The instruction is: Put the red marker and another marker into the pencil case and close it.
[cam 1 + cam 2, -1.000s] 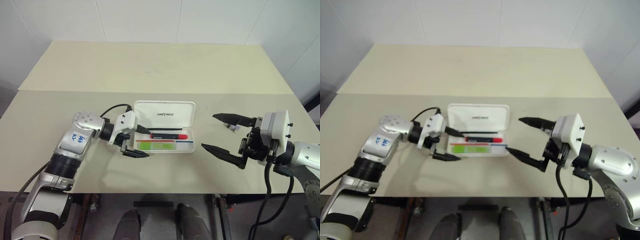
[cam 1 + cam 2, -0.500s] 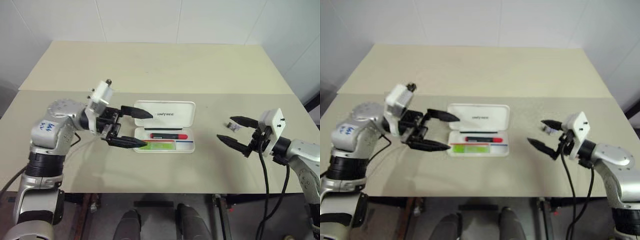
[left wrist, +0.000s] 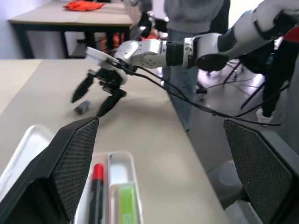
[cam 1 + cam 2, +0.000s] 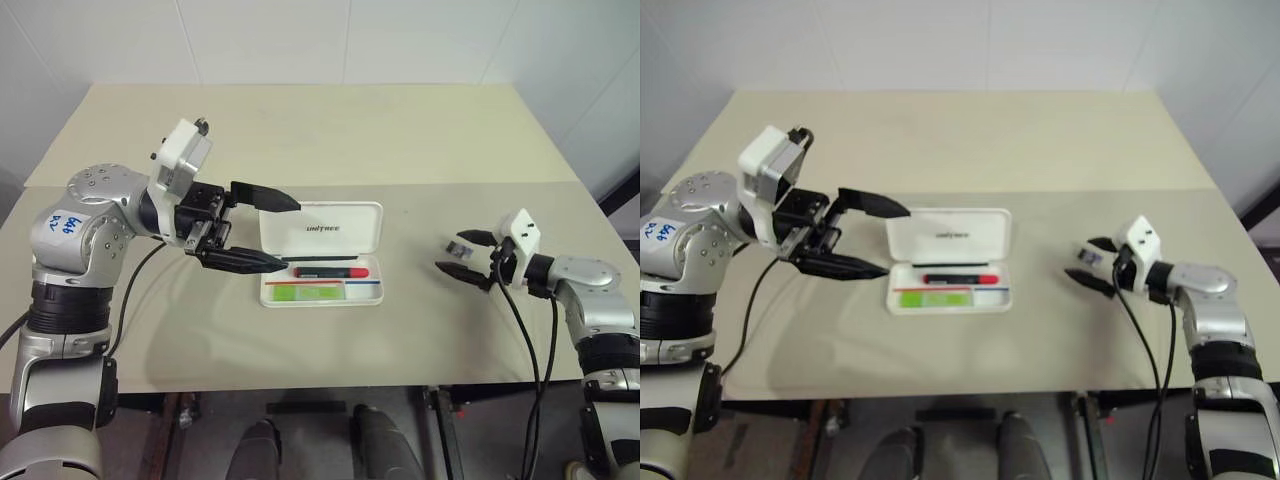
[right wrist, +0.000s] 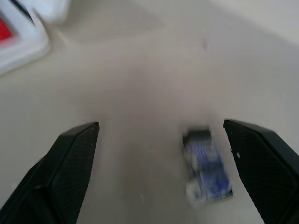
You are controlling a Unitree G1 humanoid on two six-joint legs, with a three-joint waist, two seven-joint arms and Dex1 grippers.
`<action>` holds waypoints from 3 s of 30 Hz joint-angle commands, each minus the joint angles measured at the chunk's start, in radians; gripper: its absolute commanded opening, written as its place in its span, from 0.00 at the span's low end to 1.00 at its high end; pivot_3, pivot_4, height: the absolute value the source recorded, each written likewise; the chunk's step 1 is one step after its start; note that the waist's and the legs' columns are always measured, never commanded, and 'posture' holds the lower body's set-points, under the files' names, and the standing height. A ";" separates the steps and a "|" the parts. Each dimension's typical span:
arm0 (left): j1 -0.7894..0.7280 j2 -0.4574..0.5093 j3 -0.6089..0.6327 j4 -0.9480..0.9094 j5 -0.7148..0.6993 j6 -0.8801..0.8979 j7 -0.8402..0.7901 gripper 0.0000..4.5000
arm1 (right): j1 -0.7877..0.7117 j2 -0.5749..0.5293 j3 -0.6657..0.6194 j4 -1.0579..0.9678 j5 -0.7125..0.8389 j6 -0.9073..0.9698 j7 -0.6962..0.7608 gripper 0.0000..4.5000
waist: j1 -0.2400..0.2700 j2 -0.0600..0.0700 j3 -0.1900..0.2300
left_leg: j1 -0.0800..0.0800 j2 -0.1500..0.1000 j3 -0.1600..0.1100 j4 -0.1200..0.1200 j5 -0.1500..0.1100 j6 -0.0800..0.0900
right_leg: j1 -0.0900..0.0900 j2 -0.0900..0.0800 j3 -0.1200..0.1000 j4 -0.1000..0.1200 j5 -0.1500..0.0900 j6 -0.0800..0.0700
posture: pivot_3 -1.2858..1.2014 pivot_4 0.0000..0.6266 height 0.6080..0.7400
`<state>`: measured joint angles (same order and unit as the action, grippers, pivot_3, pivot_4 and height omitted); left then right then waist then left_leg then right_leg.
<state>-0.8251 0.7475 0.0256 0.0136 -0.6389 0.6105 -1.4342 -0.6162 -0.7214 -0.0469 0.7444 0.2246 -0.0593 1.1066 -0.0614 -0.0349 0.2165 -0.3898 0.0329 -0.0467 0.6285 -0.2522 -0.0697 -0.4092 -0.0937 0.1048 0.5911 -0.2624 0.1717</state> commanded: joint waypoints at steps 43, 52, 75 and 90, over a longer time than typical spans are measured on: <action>0.269 0.040 -0.017 0.001 0.131 -0.272 -0.037 1.00 | -0.012 0.186 0.242 -0.532 -0.004 0.132 0.191 0.09 | -0.011 0.001 0.001 | 0.001 -0.001 -0.002 0.003 0.002 -0.003 | -0.001 0.000 0.001 0.009 -0.003 0.000 | 0.52 0.24 1.00; 0.309 0.049 -0.005 -0.035 0.120 -0.271 -0.019 1.00 | -0.048 0.178 0.266 -0.426 -0.036 0.093 0.233 0.09 | -0.019 0.001 0.001 | 0.001 -0.001 -0.002 0.001 0.001 -0.002 | -0.002 0.001 0.000 0.009 -0.003 0.000 | 0.52 0.24 1.00; 0.306 0.046 -0.006 -0.051 0.118 -0.273 0.003 1.00 | -0.078 0.220 0.270 -0.370 -0.054 0.075 0.243 0.65 | -0.021 0.001 0.001 | 0.001 -0.001 -0.002 0.001 0.001 -0.002 | -0.002 0.001 0.000 0.010 -0.003 0.000 | 0.52 0.24 1.00; 0.331 0.036 0.024 -0.044 0.099 -0.260 0.049 1.00 | 0.058 0.098 0.061 -0.786 0.160 0.252 0.181 0.99 | -0.005 0.001 0.001 | 0.001 -0.001 -0.003 0.001 0.001 -0.002 | -0.002 0.001 0.000 0.009 -0.004 0.000 | 0.52 0.24 1.00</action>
<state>-0.4991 0.7825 0.0112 -0.0082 -0.5123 0.3495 -1.3921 -0.5789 -0.5981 0.0673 0.0241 0.3406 0.1688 1.3078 -0.0668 -0.0336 0.2173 -0.3892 0.0324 -0.0498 0.6291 -0.2512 -0.0718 -0.4110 -0.0932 0.1049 0.6003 -0.2664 0.1714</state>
